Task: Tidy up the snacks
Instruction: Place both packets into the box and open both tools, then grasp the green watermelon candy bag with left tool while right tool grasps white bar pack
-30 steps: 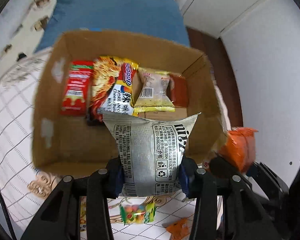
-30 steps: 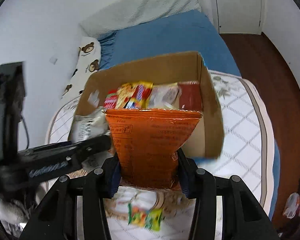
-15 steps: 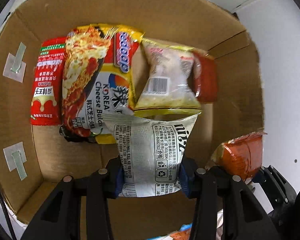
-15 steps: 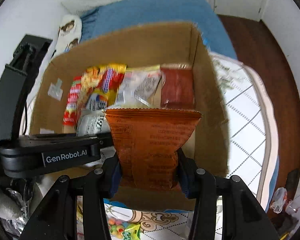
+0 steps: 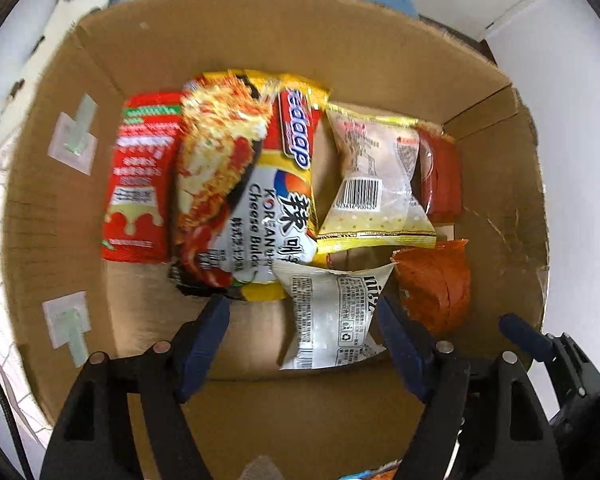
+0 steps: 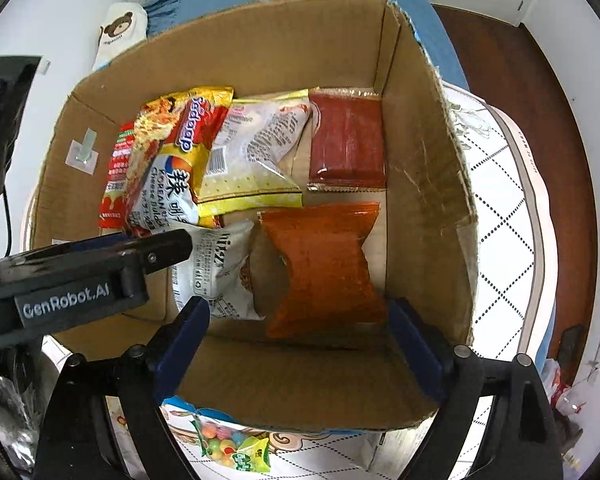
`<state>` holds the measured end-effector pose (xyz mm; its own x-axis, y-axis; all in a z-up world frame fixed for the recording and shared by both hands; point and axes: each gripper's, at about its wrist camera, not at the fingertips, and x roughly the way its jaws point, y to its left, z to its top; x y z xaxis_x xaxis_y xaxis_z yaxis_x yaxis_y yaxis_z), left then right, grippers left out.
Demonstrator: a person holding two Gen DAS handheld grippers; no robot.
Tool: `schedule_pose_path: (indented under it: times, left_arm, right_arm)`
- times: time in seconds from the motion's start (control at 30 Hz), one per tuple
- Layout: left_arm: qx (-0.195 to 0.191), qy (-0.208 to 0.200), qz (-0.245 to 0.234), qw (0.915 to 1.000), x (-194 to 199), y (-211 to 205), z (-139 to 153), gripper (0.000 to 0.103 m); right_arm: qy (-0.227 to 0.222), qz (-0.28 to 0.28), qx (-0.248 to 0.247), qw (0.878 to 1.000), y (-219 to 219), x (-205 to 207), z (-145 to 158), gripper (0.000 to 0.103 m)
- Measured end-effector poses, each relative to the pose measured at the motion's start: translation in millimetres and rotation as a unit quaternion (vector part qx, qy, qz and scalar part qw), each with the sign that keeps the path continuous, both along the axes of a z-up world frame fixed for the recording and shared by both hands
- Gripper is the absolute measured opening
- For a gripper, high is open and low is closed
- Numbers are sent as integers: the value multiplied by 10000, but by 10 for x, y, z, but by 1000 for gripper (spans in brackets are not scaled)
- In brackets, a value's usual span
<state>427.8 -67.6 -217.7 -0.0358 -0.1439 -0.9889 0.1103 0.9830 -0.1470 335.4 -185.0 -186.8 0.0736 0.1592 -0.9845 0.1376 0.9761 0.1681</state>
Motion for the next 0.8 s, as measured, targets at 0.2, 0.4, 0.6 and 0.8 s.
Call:
schedule_pose_path:
  times: [0.2,0.4,0.6,0.8]
  left_arm:
    - [218,-779,-13,9967,-208,145,399,75]
    - [354,-1470,-23,9885,-444,256,675,75]
    - [371,-1845,-15,9821,-671,325,860,75]
    - [307,-2196,111,9750,-958,461,1026,75]
  right_arm:
    - [-396,-53,-234,9989,-2,-121,264,93]
    - [-957,-181,-479,9941,-24,-303,587,93]
    - [-1393,-165,-575,9884,31,-497,908,93]
    - [-1773,-202,-552,9824,110,-733,1188,93]
